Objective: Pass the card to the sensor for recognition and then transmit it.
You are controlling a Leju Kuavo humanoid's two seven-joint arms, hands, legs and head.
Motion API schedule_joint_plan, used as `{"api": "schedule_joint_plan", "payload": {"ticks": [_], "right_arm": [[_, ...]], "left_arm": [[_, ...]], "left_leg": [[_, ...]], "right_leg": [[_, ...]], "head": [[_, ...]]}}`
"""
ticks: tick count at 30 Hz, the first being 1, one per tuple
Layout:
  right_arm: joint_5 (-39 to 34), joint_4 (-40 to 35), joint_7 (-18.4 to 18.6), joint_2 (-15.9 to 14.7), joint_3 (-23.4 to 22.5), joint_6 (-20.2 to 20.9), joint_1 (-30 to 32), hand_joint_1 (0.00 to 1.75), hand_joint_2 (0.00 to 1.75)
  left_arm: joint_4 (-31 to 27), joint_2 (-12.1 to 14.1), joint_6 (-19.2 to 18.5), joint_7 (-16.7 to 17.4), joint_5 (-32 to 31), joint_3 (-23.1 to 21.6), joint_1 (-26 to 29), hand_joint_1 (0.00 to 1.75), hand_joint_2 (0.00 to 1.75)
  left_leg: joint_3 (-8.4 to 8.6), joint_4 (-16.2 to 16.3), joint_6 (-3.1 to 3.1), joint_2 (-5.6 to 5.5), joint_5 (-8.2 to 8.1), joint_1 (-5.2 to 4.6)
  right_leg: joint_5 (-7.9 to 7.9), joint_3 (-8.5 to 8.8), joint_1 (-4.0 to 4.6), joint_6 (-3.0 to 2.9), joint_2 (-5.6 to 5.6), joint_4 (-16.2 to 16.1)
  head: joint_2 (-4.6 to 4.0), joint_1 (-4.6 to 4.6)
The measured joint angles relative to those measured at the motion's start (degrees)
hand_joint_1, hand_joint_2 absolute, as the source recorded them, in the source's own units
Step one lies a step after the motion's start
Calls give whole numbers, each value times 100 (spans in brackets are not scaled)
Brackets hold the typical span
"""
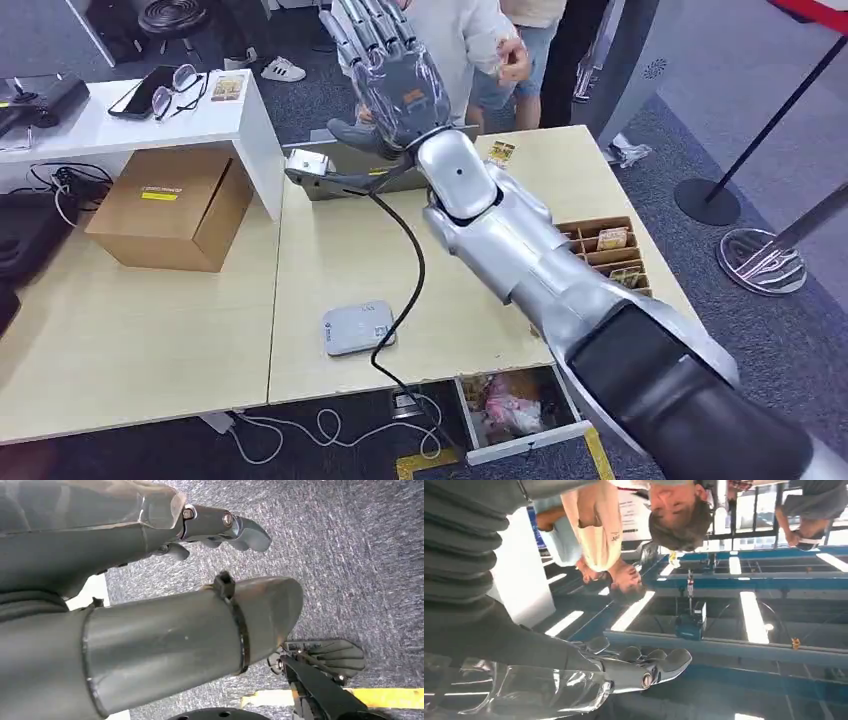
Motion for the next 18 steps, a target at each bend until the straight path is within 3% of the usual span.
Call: {"api": "schedule_joint_plan", "payload": {"ticks": [7, 8, 13, 18], "right_arm": [[-656, -626, -448, 7, -39, 374, 192, 0, 0], [-818, -757, -487, 7, -66, 455, 237, 0, 175], [-1505, -1287, -646, -9, -201, 815, 417, 0, 175], [-2652, -1744, -859, -77, -413, 1288, 664, 0, 175]], "left_arm": [[2, -53, 212, -118, -9, 0, -5, 0, 0], [4, -61, 243, -136, -9, -4, -7, 0, 0], [28, -116, 323, -238, -9, -81, -11, 0, 0], [44, -140, 363, -374, -9, -208, -7, 0, 0]], "left_leg": [[0, 0, 0, 0, 0, 0], [0, 0, 0, 0, 0, 0], [2, 0, 0, 1, 0, -1], [1, 0, 0, 1, 0, -1]], "right_leg": [[0, 0, 0, 0, 0, 0], [0, 0, 0, 0, 0, 0], [0, -1, 0, 0, 1, 0], [0, 0, 0, 0, 0, -1]], "head": [[0, 2], [0, 0], [0, 2], [0, 2]]}}
